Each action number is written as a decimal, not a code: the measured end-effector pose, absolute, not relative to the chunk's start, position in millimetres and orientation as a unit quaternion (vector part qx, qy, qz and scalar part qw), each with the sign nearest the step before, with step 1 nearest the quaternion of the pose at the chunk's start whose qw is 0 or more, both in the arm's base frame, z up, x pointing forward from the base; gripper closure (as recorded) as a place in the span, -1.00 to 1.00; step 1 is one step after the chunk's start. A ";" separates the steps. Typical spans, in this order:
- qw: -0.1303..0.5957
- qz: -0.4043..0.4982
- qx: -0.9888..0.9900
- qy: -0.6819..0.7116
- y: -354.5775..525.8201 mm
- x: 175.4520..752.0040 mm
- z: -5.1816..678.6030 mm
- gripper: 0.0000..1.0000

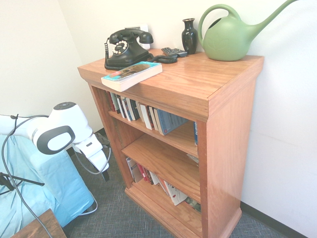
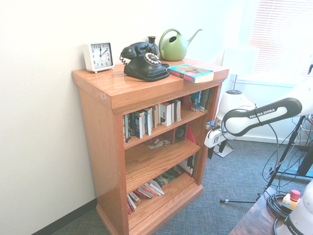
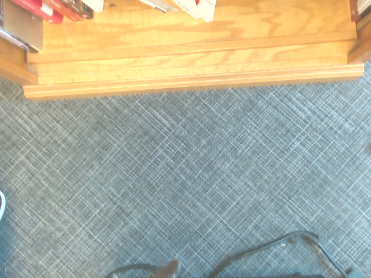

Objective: Organize the shelf

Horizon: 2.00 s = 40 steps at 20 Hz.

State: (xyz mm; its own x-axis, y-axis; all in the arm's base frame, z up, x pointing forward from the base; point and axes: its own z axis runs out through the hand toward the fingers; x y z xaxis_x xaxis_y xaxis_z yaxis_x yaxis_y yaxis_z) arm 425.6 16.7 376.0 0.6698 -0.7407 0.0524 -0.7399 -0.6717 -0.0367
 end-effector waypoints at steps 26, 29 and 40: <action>-0.338 -0.417 -0.834 0.126 65.3 365.1 608.6 -1.00; -0.391 -0.441 -0.801 0.104 61.1 372.5 614.1 -1.00; -0.410 -0.472 -0.780 0.021 76.7 433.5 601.5 -1.00</action>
